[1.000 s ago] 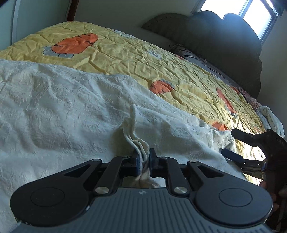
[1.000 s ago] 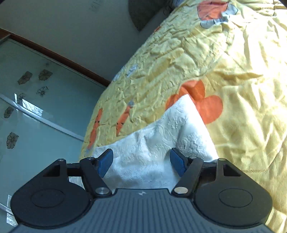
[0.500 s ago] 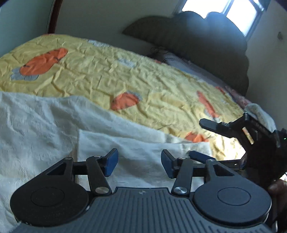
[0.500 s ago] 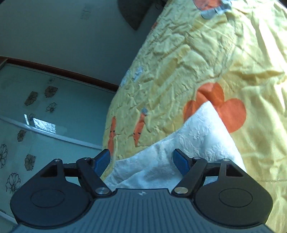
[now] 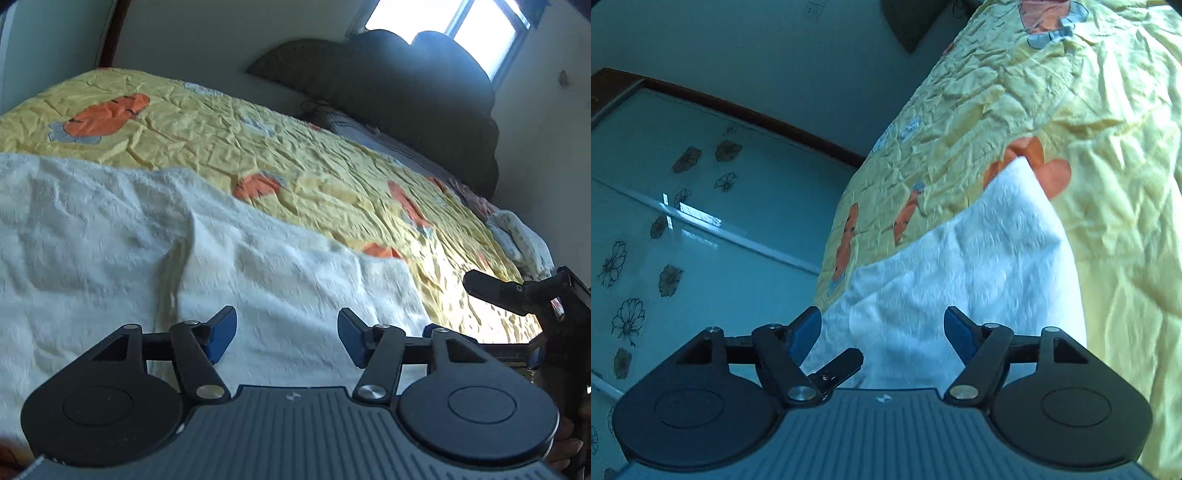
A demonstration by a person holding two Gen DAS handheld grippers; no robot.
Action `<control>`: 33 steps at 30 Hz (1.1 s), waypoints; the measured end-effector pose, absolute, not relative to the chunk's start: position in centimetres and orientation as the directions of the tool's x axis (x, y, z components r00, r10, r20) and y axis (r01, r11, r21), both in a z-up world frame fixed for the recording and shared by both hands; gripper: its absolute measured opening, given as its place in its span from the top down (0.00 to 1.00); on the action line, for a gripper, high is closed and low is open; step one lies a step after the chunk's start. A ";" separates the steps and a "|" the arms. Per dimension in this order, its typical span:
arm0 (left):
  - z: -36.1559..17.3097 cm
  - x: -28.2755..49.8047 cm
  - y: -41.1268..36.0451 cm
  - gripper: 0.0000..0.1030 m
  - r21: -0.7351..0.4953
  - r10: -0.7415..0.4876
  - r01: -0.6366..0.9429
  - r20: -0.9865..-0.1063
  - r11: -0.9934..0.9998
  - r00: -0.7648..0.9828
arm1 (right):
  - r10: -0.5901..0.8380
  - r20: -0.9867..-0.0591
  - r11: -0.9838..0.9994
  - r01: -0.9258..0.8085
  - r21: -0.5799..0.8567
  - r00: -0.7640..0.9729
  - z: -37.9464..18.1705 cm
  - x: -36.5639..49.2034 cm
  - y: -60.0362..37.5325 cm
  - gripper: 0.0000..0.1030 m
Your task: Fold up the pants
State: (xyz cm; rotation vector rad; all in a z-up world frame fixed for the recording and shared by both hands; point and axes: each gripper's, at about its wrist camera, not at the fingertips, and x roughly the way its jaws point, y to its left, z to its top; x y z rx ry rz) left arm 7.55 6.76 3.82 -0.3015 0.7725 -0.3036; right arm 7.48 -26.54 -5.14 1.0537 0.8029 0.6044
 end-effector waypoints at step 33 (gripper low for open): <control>3.9 -14.6 37.3 0.10 -0.764 0.336 -0.552 -0.450 0.335 0.827 | 0.604 -0.535 0.511 -0.802 -0.309 0.591 -0.6 1.2 12.4 0.34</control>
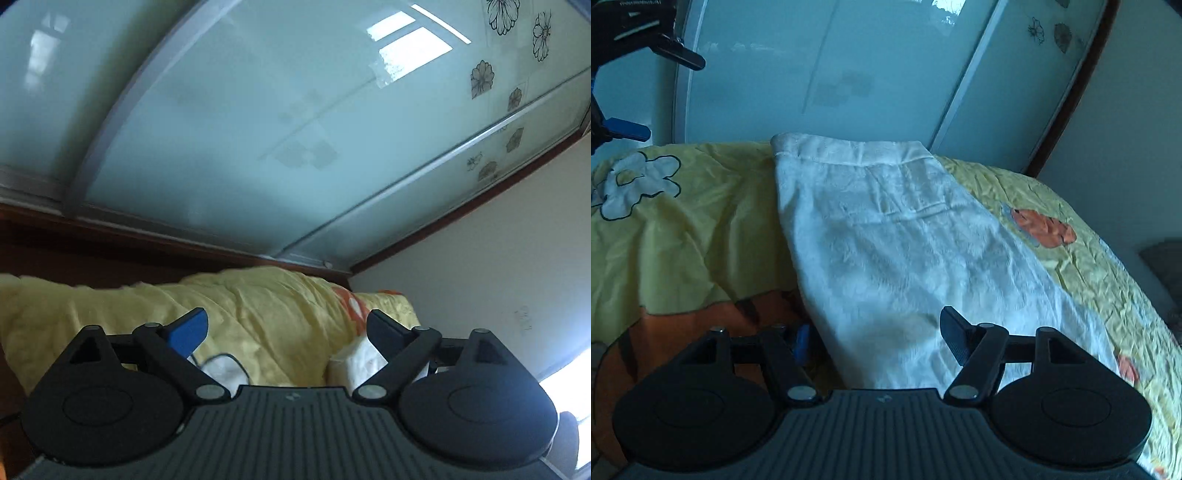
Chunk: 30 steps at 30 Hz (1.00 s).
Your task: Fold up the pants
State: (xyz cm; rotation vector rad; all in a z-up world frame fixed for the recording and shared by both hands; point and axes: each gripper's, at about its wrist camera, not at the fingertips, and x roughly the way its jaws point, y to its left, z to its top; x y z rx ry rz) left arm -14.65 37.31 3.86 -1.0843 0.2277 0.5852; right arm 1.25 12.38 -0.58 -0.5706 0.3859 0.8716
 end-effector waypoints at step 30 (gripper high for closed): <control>0.0 1.4 34.8 0.06 -0.808 -0.074 -0.454 -0.515 0.375 0.854 | 0.832 -0.386 0.551 -0.677 0.487 0.399 -2.4 7.6 8.2 0.74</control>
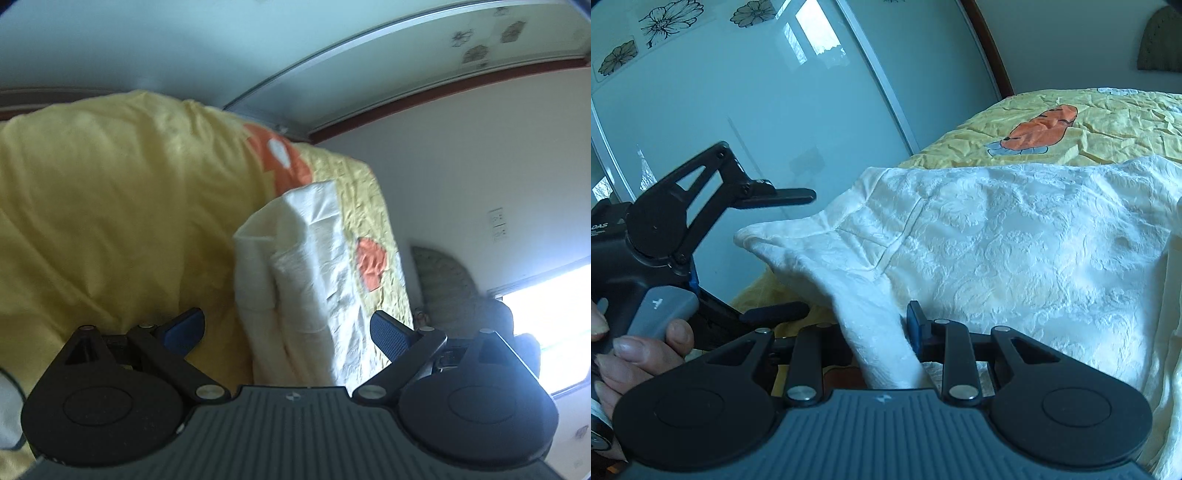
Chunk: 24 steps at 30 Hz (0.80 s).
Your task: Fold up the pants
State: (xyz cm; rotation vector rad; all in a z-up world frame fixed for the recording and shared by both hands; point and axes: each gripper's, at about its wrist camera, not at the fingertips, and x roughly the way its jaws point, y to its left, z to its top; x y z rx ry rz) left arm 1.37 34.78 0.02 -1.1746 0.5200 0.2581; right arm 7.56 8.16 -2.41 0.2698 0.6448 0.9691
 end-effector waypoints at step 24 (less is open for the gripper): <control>1.3 2.8 34.1 0.73 -0.620 0.058 -0.538 -0.623 0.571 0.780 | 0.833 -0.383 0.550 -0.676 0.490 0.400 -2.4 7.6 8.1 0.74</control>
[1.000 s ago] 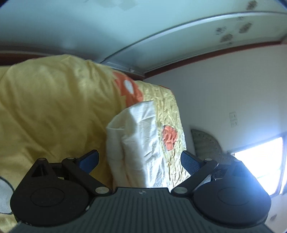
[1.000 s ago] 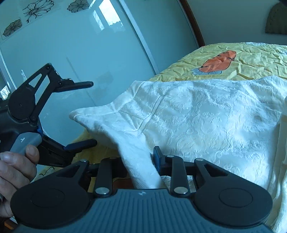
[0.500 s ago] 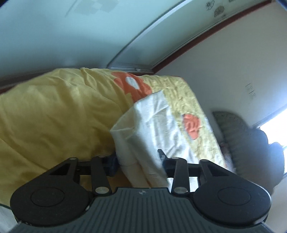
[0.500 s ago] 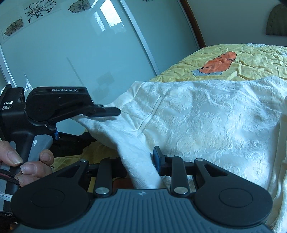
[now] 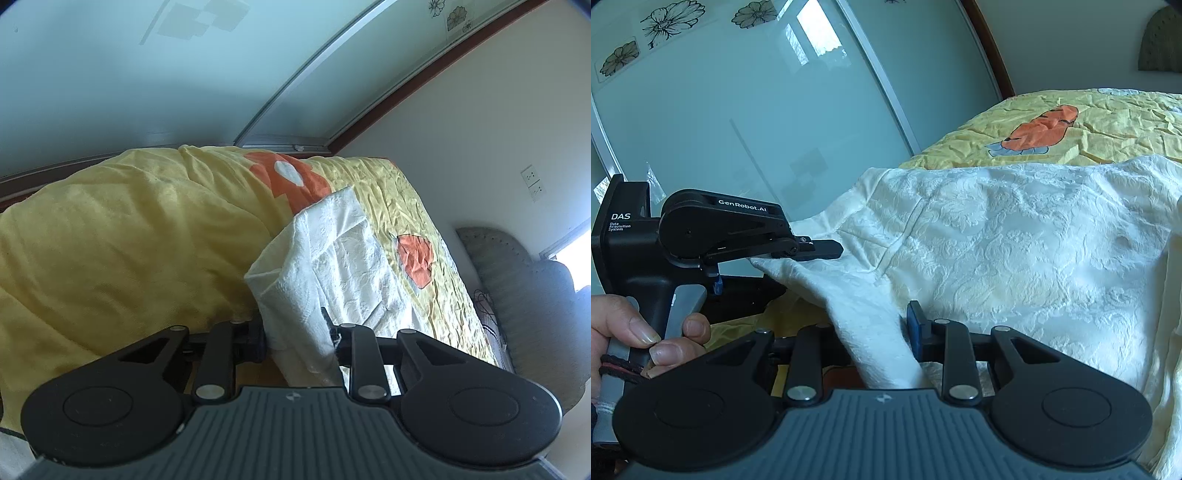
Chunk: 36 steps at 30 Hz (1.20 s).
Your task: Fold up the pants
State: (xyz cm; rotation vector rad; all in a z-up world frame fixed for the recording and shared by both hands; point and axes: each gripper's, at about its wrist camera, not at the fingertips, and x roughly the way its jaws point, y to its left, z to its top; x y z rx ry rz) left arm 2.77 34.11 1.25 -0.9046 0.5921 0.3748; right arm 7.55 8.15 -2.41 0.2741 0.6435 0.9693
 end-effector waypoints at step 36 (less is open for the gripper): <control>6.1 -1.5 31.3 0.67 -0.462 0.232 -0.531 -0.559 0.711 0.796 | 0.705 -0.367 0.625 -0.286 0.726 0.607 -1.3 4.7 -16.1 0.38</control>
